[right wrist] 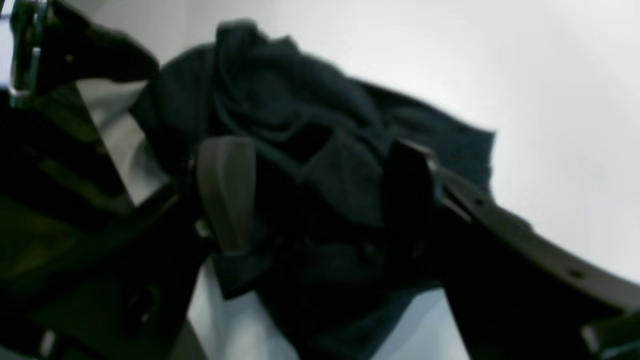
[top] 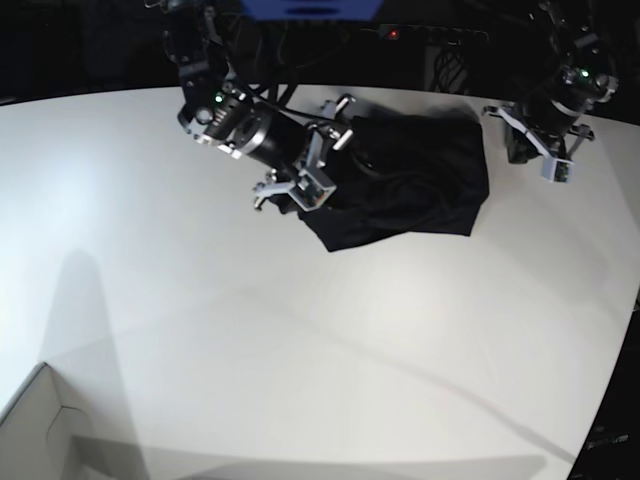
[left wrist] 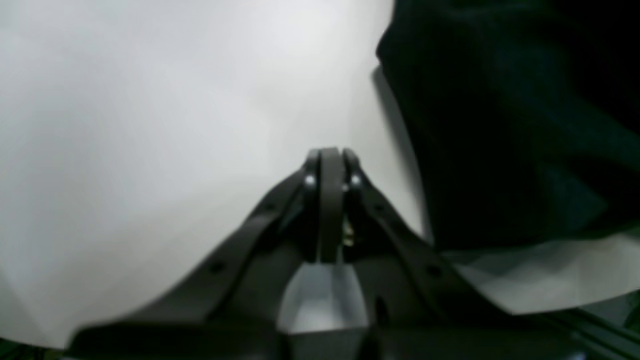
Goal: Layout the t-shirt on the table in an organized manner, then fold the t-shirt properly
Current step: 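Press and tuck the shirt bundle with the right gripper, then fold the bundle edge over with the right gripper, then withdraw it, then grasp the bundle edge with the left gripper and fold it over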
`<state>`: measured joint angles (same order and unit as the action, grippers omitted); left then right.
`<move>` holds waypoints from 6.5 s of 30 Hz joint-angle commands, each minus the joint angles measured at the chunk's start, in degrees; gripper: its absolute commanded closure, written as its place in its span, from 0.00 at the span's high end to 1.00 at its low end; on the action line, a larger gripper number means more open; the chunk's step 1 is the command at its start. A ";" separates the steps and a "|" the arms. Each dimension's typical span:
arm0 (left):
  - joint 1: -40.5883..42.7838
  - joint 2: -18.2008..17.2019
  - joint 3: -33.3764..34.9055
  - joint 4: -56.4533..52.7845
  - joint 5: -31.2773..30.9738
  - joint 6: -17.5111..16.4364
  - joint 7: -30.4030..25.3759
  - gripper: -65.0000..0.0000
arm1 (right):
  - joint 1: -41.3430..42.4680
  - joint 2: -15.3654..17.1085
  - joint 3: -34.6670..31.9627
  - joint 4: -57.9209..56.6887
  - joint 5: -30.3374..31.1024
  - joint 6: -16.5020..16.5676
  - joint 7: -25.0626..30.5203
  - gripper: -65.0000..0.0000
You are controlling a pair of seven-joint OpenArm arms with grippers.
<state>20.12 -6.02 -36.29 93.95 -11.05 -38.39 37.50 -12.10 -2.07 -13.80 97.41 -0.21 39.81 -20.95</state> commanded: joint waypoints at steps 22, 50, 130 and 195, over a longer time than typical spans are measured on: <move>-0.30 -0.79 -0.23 0.95 -1.04 0.02 -1.14 0.00 | 0.89 -0.44 0.04 3.47 1.04 0.19 1.48 0.00; -0.47 -2.46 -9.29 1.04 -3.15 0.02 -1.14 0.00 | 3.97 1.23 -16.75 9.80 -14.61 -4.78 -3.71 0.06; -8.56 -6.95 1.88 -11.36 -8.25 0.11 -1.14 0.00 | 10.74 -6.93 -30.64 -6.11 -10.12 -5.04 -0.02 0.00; -16.21 2.64 6.71 6.14 -2.36 0.63 13.36 0.00 | -7.81 3.87 2.77 13.23 -9.59 -4.87 0.07 0.47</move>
<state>5.04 -2.70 -29.30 98.74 -12.86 -37.71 52.49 -20.01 2.04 -10.94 109.51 -10.66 34.85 -22.44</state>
